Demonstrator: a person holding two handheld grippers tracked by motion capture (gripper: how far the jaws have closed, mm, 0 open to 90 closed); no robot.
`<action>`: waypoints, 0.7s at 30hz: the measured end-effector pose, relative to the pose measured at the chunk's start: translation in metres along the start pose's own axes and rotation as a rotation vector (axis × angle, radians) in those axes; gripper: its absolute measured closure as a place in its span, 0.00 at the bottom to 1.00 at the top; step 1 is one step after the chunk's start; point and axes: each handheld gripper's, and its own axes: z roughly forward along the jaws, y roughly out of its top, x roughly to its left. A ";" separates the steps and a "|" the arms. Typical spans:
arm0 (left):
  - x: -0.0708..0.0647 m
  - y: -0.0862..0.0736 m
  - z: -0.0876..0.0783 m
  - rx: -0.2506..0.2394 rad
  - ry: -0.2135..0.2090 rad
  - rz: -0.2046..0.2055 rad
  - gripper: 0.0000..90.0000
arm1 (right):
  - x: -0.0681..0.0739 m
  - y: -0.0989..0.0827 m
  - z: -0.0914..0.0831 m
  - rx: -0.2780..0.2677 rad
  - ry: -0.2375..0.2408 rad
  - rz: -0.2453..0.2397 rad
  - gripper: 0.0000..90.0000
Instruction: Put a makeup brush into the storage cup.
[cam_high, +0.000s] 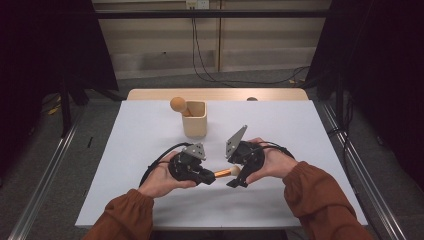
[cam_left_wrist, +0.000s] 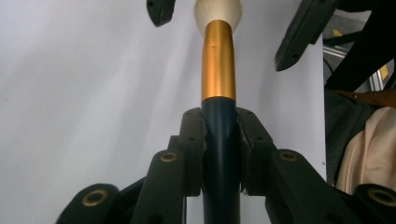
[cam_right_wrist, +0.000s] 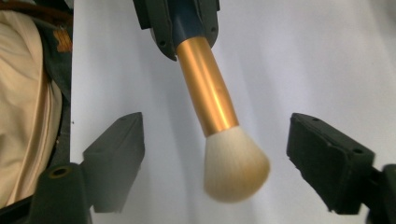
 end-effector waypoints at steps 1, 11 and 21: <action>0.001 -0.001 -0.001 -0.003 0.003 0.003 0.83 | 0.000 -0.001 -0.001 -0.006 0.001 0.009 0.19; 0.006 -0.015 -0.012 -0.080 0.017 -0.059 0.83 | -0.001 -0.013 -0.004 -0.085 -0.035 0.081 0.10; 0.010 -0.024 -0.018 -0.165 0.018 -0.089 0.83 | 0.000 -0.030 -0.009 -0.154 -0.052 0.137 0.07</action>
